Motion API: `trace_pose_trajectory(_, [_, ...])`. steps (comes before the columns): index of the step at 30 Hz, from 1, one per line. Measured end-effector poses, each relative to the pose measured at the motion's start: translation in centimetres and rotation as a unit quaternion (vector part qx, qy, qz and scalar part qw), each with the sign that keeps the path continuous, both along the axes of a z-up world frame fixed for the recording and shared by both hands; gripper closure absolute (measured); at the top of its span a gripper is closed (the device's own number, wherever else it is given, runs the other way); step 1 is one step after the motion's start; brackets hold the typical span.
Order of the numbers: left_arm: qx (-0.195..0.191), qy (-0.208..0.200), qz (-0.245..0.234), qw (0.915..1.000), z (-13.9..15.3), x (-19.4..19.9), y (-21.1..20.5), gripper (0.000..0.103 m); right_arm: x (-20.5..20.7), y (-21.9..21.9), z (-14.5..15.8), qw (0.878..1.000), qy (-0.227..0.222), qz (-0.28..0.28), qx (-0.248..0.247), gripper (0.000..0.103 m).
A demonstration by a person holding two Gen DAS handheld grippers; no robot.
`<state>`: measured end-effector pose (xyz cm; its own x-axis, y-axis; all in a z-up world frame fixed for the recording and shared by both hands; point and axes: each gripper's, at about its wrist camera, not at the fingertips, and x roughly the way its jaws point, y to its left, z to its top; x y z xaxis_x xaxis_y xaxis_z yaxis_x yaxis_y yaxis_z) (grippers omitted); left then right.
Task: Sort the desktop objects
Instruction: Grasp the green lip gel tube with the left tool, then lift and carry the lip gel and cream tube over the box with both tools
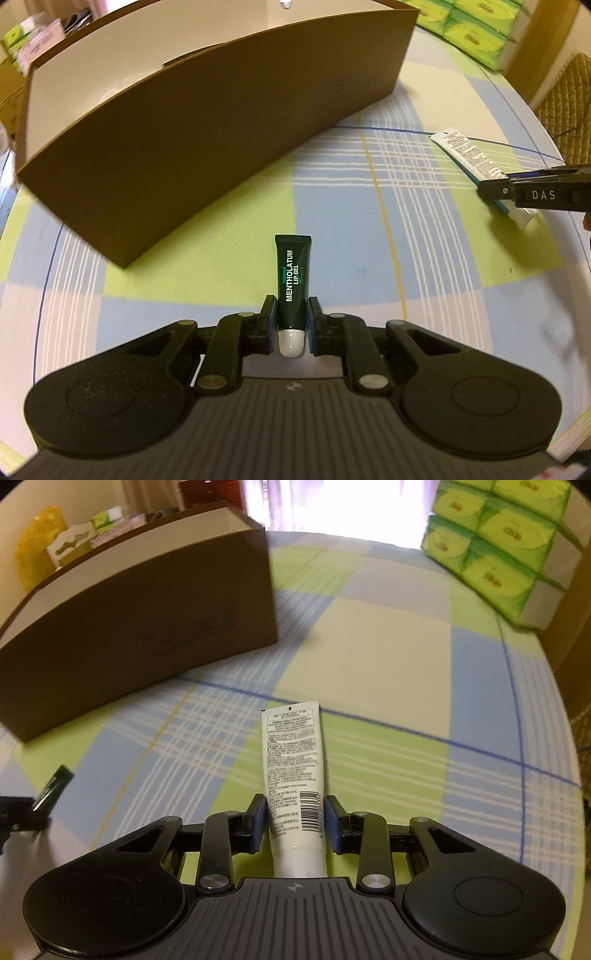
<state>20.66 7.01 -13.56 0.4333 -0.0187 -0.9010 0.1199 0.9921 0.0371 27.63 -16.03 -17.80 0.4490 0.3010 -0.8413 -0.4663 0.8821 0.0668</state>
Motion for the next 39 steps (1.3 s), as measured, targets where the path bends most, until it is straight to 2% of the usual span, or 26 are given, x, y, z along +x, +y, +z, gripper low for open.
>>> trace_pose_trajectory(6, [-0.009, 0.003, 0.017, 0.9998, 0.4, -2.1, 0.3, 0.091, -4.8, 0.2, 0.0, 0.997, 0.009, 0.075, 0.003, 0.073])
trace_pose_trajectory(13, [-0.023, 0.015, 0.015, 0.9995, 0.4, -4.9, -1.2, 0.091, -9.5, -0.6, -0.1, 0.994, 0.011, 0.111, 0.0, 0.072])
trace_pose_trajectory(19, [-0.026, 0.014, 0.024, 0.9993, 0.5, -5.3, -1.6, 0.09, -9.3, -0.6, -0.2, 0.994, 0.006, 0.112, 0.003, 0.072])
trace_pose_trajectory(21, [-0.028, 0.013, 0.029, 0.9991, 0.5, -4.9, -1.6, 0.089, -8.9, -0.6, -0.3, 0.994, 0.008, 0.11, 0.008, 0.069])
trace_pose_trajectory(22, [-0.028, 0.013, 0.031, 0.999, 0.4, -4.6, -1.6, 0.088, -8.7, -0.5, -0.3, 0.994, 0.008, 0.11, 0.009, 0.065])
trace_pose_trajectory(24, [-0.03, 0.017, 0.034, 0.9988, 0.3, -4.0, -1.8, 0.076, -8.4, -0.3, -0.3, 0.993, 0.011, 0.114, 0.008, 0.057])
trace_pose_trajectory(25, [-0.028, 0.017, 0.034, 0.9989, 0.2, -3.9, -2.0, 0.073, -8.3, -0.2, -0.3, 0.993, 0.013, 0.118, 0.009, 0.049])
trace_pose_trajectory(26, [-0.026, 0.018, 0.031, 0.999, 0.2, -3.8, -2.3, 0.066, -8.3, 0.0, -0.4, 0.992, 0.016, 0.122, 0.009, 0.043])
trace_pose_trajectory(28, [-0.02, 0.018, 0.025, 0.9993, 0.0, -3.8, -2.9, 0.055, -8.4, 0.5, -0.4, 0.991, 0.016, 0.132, -0.002, 0.04])
trace_pose_trajectory(30, [-0.01, 0.017, 0.022, 0.9996, -0.3, -3.7, -3.5, 0.045, -8.6, 1.1, -0.4, 0.99, 0.005, 0.14, -0.022, 0.04])
trace_pose_trajectory(34, [-0.004, 0.013, 0.024, 0.9996, -0.4, -3.8, -3.6, 0.046, -8.6, 1.1, -0.5, 0.99, -0.003, 0.139, -0.021, 0.041])
trace_pose_trajectory(36, [-0.002, 0.008, 0.028, 0.9996, -0.3, -3.9, -3.2, 0.057, -8.6, 1.0, -0.4, 0.99, -0.009, 0.137, -0.023, 0.049])
trace_pose_trajectory(37, [0.002, 0.005, 0.028, 0.9996, -0.3, -4.0, -3.1, 0.062, -8.5, 0.9, -0.3, 0.991, -0.011, 0.134, -0.02, 0.062])
trace_pose_trajectory(38, [0.008, 0.002, 0.027, 0.9996, -0.3, -4.0, -3.1, 0.068, -8.3, 1.0, -0.1, 0.991, -0.014, 0.132, -0.018, 0.069])
trace_pose_trajectory(39, [0.013, -0.001, 0.025, 0.9996, -0.3, -4.1, -3.0, 0.07, -8.2, 1.0, 0.0, 0.991, -0.012, 0.13, -0.018, 0.069])
